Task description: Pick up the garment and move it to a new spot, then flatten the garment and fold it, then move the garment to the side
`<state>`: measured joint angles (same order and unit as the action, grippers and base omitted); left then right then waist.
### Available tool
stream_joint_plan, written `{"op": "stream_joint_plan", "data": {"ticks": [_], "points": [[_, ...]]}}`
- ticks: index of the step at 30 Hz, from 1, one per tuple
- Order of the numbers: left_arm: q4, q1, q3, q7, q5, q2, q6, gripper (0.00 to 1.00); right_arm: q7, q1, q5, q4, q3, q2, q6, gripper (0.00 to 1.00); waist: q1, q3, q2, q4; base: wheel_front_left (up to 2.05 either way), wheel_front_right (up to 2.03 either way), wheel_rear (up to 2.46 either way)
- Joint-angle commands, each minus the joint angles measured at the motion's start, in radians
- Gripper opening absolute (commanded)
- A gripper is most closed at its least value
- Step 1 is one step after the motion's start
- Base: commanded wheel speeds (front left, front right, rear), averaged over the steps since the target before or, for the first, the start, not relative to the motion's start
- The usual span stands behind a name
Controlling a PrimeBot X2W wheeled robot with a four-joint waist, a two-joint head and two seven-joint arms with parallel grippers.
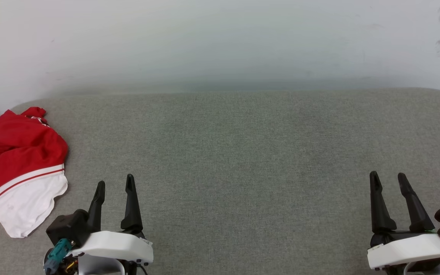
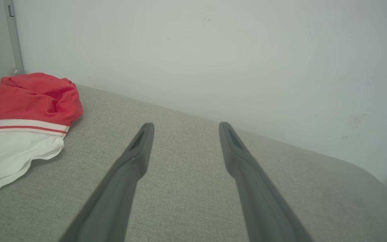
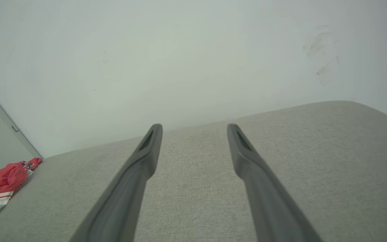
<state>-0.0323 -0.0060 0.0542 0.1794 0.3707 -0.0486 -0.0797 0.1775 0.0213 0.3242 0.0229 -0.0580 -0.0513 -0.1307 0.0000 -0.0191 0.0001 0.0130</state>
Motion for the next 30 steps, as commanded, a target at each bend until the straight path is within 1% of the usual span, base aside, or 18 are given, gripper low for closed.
{"op": "stream_joint_plan", "data": {"ticks": [1,14,30], "points": [[0.013,-0.001,0.001,0.008,-0.022,-0.002,-0.001,1.0,0.011,-0.001,-0.02,-0.015,-0.001,0.001,0.0,1.0,0.0,0.0,-0.0001,0.0,0.0,0.0,0.0],[0.029,0.013,0.014,0.038,-0.104,-0.002,0.013,1.0,0.039,0.014,-0.112,-0.036,-0.002,0.002,0.0,1.0,0.0,-0.006,-0.0001,0.0,0.0,0.0,0.0],[0.02,0.022,0.03,0.068,-0.203,-0.002,0.004,1.0,0.069,0.024,-0.205,-0.043,0.0,0.002,0.0,1.0,0.0,-0.016,-0.0001,0.003,0.0,0.0,0.0]]}}
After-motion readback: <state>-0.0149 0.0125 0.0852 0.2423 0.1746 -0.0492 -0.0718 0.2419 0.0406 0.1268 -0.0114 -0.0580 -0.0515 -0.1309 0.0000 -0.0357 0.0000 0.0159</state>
